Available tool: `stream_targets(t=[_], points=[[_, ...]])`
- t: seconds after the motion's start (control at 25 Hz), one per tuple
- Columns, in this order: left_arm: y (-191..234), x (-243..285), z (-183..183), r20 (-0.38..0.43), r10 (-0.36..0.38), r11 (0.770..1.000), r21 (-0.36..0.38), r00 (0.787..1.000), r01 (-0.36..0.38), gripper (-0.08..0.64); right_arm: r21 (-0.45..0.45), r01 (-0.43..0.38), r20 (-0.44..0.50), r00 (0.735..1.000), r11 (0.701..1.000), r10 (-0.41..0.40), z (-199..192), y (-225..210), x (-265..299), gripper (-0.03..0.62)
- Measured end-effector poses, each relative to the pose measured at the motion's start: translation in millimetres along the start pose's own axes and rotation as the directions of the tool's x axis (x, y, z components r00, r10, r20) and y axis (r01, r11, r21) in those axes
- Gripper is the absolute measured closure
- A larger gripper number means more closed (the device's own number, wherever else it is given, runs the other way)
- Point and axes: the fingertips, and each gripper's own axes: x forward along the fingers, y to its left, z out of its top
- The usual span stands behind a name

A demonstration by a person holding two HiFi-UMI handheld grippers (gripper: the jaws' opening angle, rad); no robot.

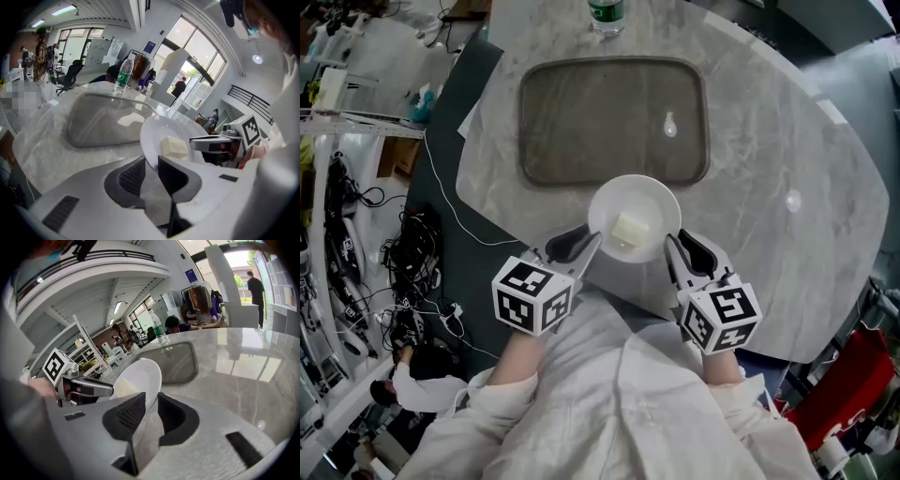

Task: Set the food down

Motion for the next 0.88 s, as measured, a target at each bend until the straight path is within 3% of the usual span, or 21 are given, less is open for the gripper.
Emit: stream_targets(t=[0.32,0.56,0.88], points=[[36,14,48,-0.034,-0.082,0.994,0.072,0.996,0.084,0.472,0.015,0.075,0.053,0.996,0.997,-0.076,56,-13,47,0.526],[72,30,81,-0.059,-0.101,0.992,0.072,0.993,0.106,0.472,-0.016,0.097,0.054,0.994,0.995,-0.096,99,-19,87,0.526],[106,51,112,-0.084,-0.114,0.987,0.103,0.99,0.123,0.472,-0.017,0.112,0.017,0.994,0.994,-0.112,111,-33,129,0.526]])
